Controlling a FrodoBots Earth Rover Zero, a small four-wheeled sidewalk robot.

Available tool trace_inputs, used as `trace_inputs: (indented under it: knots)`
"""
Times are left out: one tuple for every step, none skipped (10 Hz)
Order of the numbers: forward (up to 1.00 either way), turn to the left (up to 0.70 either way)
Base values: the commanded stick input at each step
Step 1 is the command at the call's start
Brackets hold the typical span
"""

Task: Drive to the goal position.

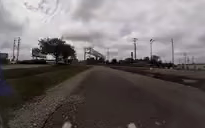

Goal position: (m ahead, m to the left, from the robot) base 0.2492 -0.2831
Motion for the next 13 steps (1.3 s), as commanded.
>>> trace_inputs:
  knots:
    - [0.0, -0.45]
    - [0.0, -0.45]
    - [0.0, -0.45]
    - [0.0, -0.45]
    - [0.0, -0.45]
    - [0.0, -0.45]
    - [0.0, -0.45]
    - [0.0, -0.45]
    - [0.0, -0.45]
    - [0.0, -0.45]
    - [0.0, -0.45]
    - [0.0, -0.45]
    - [0.0, -0.45]
